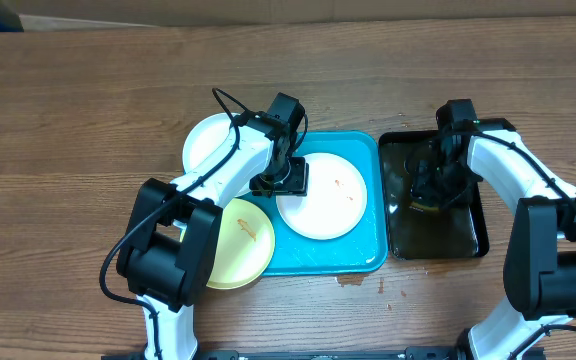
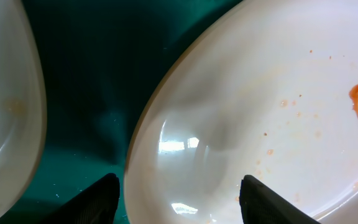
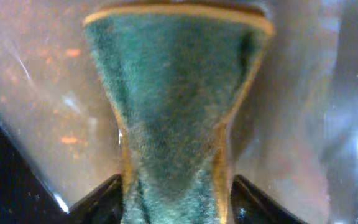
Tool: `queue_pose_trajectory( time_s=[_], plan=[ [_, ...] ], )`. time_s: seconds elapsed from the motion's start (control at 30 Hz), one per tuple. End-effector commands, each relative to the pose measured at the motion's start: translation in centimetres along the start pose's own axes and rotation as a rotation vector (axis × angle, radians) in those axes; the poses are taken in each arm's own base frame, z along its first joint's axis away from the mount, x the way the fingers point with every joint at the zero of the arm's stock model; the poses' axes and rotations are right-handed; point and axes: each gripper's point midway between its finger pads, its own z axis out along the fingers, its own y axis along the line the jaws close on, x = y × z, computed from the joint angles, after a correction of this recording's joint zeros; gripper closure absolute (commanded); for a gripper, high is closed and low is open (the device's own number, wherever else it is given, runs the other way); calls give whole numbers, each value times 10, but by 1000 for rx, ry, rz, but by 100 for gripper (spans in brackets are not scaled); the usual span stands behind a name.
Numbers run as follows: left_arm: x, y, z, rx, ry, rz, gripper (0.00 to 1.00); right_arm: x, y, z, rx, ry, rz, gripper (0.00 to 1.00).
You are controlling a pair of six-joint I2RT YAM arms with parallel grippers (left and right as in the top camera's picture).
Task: Clean dirty plates on tray and stack at the side
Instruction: 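Dip and rub the sponge in the black tray's water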
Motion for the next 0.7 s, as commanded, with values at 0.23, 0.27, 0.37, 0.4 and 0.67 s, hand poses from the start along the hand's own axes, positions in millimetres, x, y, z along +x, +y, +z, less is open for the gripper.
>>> queue_pose_trajectory(
  time_s=[0.23, 0.27, 0.37, 0.4, 0.67],
  plan=[
    [-2, -4, -6, 15, -14, -10, 36, 0, -1, 7, -4, -9, -3, 43],
    [-2, -4, -6, 15, -14, -10, 36, -4, -1, 6, 0, -25, -4, 40],
    [-2, -4, -6, 15, -14, -10, 36, -16, -6, 5, 32, -74, -4, 35],
    [-2, -4, -6, 15, -14, -10, 36, -19, -7, 5, 42, -91, -4, 36],
    [-3, -4, -6, 18, -21, -9, 36, -31, -4, 3, 28, -138, -6, 43]
  ],
)
